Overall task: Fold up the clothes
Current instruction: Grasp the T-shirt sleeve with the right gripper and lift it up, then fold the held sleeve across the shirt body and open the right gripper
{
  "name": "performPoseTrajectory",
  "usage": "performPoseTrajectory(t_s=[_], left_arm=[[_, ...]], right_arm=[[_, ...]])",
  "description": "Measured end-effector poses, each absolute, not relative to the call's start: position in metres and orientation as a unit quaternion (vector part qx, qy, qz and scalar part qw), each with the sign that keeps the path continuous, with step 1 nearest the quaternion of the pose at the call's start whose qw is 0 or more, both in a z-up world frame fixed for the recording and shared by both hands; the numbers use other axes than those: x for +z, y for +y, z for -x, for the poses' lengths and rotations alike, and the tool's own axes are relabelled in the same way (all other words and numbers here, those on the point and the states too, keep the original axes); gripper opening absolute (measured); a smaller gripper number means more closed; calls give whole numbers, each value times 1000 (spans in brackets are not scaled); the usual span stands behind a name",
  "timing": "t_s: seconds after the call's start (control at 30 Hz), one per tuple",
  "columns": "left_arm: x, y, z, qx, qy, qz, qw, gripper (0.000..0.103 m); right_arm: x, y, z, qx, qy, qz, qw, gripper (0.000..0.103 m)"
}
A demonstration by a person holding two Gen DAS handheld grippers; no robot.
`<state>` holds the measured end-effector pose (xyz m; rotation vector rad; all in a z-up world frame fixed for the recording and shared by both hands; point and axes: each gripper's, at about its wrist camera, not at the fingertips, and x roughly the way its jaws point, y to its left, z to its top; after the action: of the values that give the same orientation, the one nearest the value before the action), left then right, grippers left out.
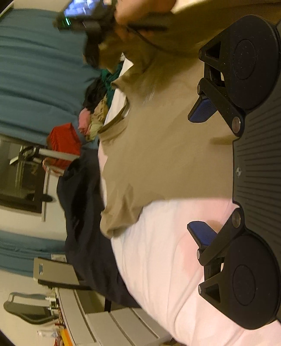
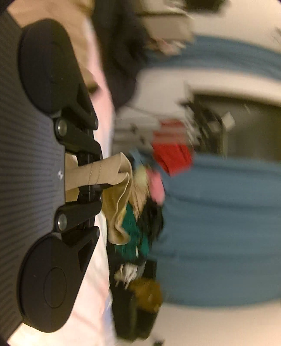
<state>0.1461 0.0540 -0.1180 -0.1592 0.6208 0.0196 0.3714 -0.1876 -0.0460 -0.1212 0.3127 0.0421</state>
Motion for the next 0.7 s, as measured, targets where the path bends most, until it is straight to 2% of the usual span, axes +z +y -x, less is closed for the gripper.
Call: performPoseTrajectory(t_s=[0.2,0.27,0.3,0.33,0.5,0.7], left_arm=[[-127,74,-152,28,309,83,947,99],[-133,74,-157,26,317,87,944,99],[-135,74,-160,23,321,90,943,99],[-138,73,-161,20,324,90,942,99],[-143,62,-163,2,332,86,939,99],[-135,46,-142,-20,327,85,941,99]], right_arm=[[-98,-138,-397,58,229,78,968,11],[-111,-132,-405,68,258,69,961,38],[-111,-135,-402,73,259,58,962,73],[-109,-138,-397,77,258,45,962,91],[-68,-154,-342,52,212,44,975,91],[-23,-180,-232,53,156,1,986,91]])
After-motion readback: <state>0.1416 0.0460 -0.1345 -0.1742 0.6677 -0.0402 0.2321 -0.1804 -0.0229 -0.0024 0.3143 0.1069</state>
